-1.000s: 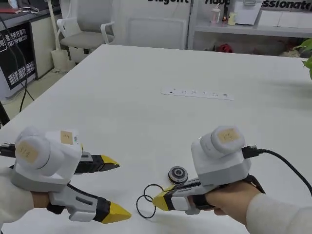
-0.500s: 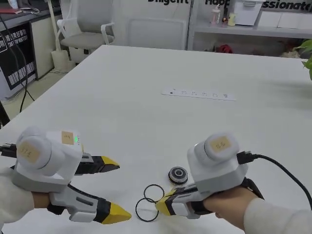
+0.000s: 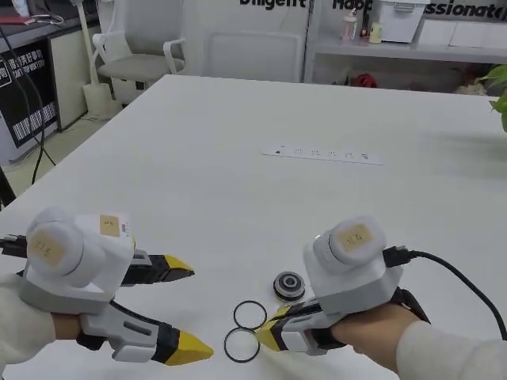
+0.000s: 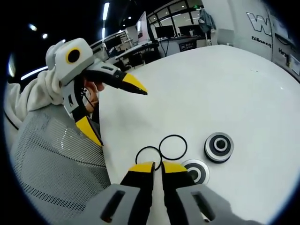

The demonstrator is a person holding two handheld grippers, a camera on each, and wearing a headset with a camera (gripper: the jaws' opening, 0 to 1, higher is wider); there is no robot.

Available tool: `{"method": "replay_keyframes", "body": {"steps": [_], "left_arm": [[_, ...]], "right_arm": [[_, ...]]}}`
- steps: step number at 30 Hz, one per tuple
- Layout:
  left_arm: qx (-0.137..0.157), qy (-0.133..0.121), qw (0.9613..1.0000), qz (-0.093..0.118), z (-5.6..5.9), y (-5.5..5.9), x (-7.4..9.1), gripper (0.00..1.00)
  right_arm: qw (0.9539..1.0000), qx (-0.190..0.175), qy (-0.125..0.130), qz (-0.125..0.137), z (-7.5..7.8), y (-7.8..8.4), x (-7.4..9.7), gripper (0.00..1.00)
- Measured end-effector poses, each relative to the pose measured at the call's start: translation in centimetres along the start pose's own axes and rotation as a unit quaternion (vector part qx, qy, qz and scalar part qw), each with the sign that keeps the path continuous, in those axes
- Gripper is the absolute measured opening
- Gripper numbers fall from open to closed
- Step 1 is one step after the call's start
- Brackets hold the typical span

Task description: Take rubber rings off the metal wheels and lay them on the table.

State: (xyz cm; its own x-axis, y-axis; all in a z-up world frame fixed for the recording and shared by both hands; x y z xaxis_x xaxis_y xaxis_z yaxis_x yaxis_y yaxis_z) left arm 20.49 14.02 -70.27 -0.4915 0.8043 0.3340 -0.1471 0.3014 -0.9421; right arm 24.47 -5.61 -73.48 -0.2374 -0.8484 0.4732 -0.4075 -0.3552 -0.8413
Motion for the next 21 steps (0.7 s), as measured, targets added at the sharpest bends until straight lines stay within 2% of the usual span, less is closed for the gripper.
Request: {"method": "replay_keyframes", "body": {"steps": [7, 21], "left_arm": [[0.000, 0.000, 1.0000, -0.001, 0.0, 0.0, 0.0, 0.67], [0.004, -0.002, 1.0000, -0.006, -0.1, 0.2, 0.0, 0.66]], "right_arm": [[0.9999, -0.001, 0.006, 0.010, 0.1, -0.4, 0.4, 0.07], [0.9978, -0.027, 0.012, 0.059, 0.8, -2.5, 1.7, 0.10]]}}
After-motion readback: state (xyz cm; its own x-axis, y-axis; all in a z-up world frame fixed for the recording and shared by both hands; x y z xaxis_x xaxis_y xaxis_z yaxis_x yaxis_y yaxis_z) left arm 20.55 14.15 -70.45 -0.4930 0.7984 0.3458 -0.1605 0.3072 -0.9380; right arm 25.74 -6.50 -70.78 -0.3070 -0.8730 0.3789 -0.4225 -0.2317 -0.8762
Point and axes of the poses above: the centre of the closed fingertips' face, and the gripper's own axes: x roughly backward along the fingers, z roughly to its right, y roughly out of its underside, the point moved 10 cm from there along x, roughly backward along the fingers, and after that the axes turned 15 degrees about z, right-handed, at the moved point
